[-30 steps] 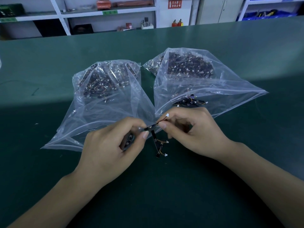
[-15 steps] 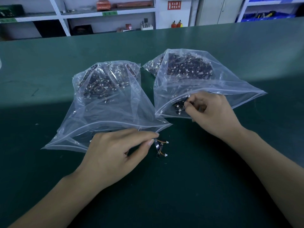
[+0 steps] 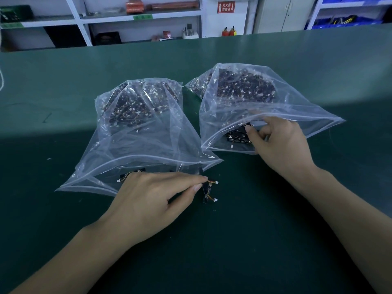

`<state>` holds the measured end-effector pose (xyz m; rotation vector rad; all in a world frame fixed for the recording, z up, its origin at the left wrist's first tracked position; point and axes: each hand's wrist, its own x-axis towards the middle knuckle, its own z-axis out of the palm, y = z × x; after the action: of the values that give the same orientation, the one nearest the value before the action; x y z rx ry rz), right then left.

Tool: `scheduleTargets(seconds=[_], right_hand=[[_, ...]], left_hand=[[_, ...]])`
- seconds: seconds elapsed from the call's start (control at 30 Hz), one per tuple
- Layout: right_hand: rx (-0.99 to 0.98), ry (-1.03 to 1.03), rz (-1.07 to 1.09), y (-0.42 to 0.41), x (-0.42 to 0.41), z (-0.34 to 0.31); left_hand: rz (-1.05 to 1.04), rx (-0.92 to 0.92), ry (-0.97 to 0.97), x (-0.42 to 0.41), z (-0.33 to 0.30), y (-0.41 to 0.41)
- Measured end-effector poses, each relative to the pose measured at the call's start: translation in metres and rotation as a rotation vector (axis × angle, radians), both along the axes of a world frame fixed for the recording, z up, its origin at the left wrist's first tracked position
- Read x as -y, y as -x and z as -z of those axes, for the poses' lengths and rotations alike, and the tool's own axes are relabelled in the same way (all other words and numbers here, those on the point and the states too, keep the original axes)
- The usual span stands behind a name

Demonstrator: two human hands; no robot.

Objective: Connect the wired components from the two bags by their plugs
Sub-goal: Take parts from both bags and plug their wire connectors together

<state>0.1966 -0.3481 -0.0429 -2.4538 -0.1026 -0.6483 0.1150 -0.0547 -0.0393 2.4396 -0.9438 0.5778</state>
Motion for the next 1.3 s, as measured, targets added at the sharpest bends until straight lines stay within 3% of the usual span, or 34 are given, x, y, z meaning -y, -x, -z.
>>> scheduleTargets(seconds=[0.37, 0.63, 0.8, 1.03, 1.2, 1.3], right_hand=[[0.064, -0.099, -0.078, 0.017, -0.017, -0.008], [-0.001, -0.427, -0.616, 0.049, -0.048, -0.011], [-0.118, -0.646, -0.705, 0.052, -0.064, -0.005], [-0.100, -0.703, -0.637, 0.046, -0.061, -0.004], [-0.058, -0.616, -0.652, 0.048, -0.062, -0.003], [-0.018, -0.515, -0.701, 0.051, -0.064, -0.001]], left_hand=[[-0.030, 0.180, 0.201, 0.002, 0.001, -0.001], [-0.071, 0.178, 0.170, 0.005, -0.007, 0.001], [-0.083, 0.160, 0.114, 0.006, -0.008, 0.000], [-0.061, 0.192, 0.133, 0.003, -0.002, 0.000], [-0.111, -0.058, 0.469, 0.004, -0.001, 0.001], [-0.127, -0.083, 0.527, 0.004, -0.001, -0.001]])
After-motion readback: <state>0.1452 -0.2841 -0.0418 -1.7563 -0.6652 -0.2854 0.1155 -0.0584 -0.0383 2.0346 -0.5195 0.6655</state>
